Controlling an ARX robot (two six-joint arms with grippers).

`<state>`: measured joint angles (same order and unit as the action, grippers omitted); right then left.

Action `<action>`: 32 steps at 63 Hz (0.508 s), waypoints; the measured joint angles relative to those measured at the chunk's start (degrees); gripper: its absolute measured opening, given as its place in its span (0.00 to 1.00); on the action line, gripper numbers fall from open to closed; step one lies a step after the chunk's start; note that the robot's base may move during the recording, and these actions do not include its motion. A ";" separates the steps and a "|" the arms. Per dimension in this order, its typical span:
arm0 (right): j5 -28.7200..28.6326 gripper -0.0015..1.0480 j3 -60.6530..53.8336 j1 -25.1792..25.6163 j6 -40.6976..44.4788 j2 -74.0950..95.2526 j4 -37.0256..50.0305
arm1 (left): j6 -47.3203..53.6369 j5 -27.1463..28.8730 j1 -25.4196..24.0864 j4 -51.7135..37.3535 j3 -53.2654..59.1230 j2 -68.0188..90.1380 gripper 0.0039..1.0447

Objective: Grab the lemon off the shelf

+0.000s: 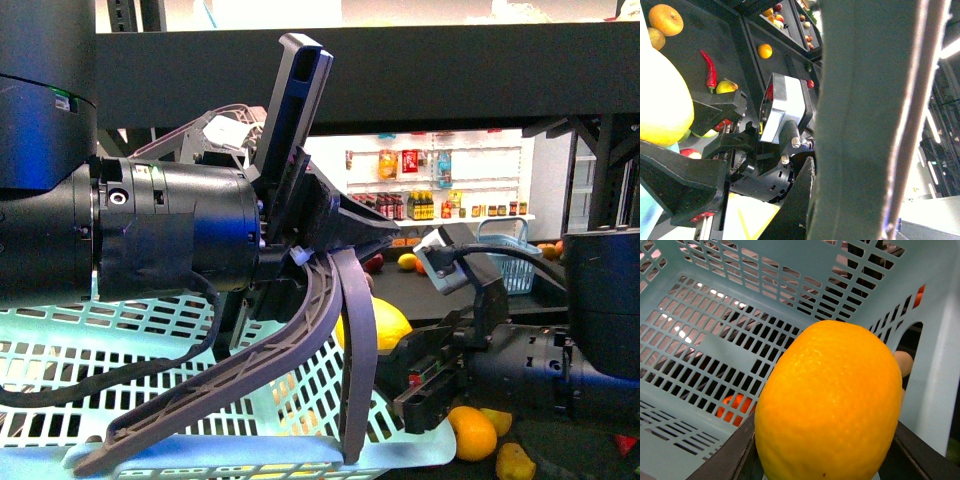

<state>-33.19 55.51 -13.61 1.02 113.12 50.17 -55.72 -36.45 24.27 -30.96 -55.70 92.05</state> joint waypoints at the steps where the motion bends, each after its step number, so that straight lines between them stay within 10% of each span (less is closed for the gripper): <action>1: 0.22 0.48 0.22 -0.13 0.02 0.13 -0.17 | -0.02 0.00 0.00 0.00 0.00 0.00 0.06; 24: 8.07 0.92 2.19 1.27 -4.55 -0.50 0.52 | -0.07 -0.02 0.00 0.02 0.00 0.00 0.06; 32: 14.58 0.93 0.28 5.51 -7.04 -6.12 -0.81 | -0.33 0.09 0.00 0.02 0.02 0.00 0.06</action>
<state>-18.61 55.79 -8.10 -6.02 107.00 49.36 -56.05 -36.36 24.27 -30.94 -55.68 92.05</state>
